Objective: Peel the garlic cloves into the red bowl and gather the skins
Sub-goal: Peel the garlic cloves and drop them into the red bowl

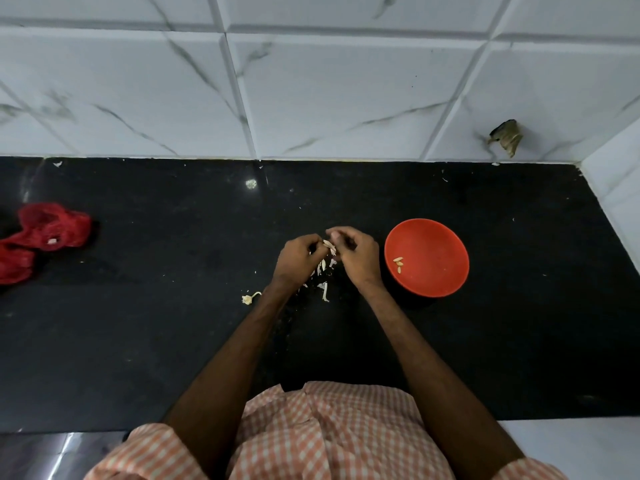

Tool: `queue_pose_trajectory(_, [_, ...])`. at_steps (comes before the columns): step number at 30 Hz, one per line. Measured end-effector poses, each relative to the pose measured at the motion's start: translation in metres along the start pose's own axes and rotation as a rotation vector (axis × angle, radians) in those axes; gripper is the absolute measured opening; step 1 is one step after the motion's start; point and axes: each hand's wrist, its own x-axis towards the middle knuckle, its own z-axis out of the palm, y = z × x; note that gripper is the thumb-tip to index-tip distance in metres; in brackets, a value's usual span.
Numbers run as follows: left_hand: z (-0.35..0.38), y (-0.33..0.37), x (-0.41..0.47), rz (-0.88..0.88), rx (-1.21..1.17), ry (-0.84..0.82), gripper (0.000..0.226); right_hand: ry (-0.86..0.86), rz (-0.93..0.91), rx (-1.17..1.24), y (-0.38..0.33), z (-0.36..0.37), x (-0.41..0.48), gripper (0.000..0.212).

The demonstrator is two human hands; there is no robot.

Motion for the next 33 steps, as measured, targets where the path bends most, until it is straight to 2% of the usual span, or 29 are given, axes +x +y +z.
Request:
queue_pose_trajectory(2, [0.0, -0.003, 0.0, 0.01, -0.014, 0.007, 0.028, -0.004, -0.064, -0.046, -0.001, -0.002, 0.0, 0.01])
queue_pose_trajectory(5, [0.0, -0.005, 0.001, 0.034, -0.022, -0.007, 0.025, -0.04, -0.113, -0.119, 0.002, -0.004, 0.0, 0.011])
queue_pose_trajectory(8, [0.0, -0.008, 0.0, 0.026, -0.009, -0.005, 0.027, -0.053, -0.036, -0.039, 0.008, -0.002, 0.001, 0.01])
queue_pose_trajectory(13, [0.001, -0.009, -0.002, 0.005, -0.009, -0.005, 0.015, -0.003, 0.1, 0.166, 0.005, 0.001, 0.0, 0.02])
queue_pose_trajectory(20, [0.001, -0.011, -0.004, -0.019, 0.028, 0.006, 0.024, 0.11, 0.251, 0.384, 0.003, -0.002, 0.002, 0.017])
queue_pose_trajectory(26, [-0.001, -0.013, -0.005, -0.089, 0.173, -0.011, 0.042, 0.088, 0.233, 0.289, 0.01, -0.002, 0.0, 0.013])
queue_pose_trajectory(29, [0.0, -0.012, -0.003, -0.057, 0.166, 0.004, 0.036, 0.083, 0.218, 0.25, 0.01, -0.001, -0.001, 0.011])
queue_pose_trajectory(33, [0.0, -0.011, -0.002, -0.063, 0.095, 0.006, 0.015, 0.097, 0.202, 0.202, 0.008, -0.001, -0.002, 0.009])
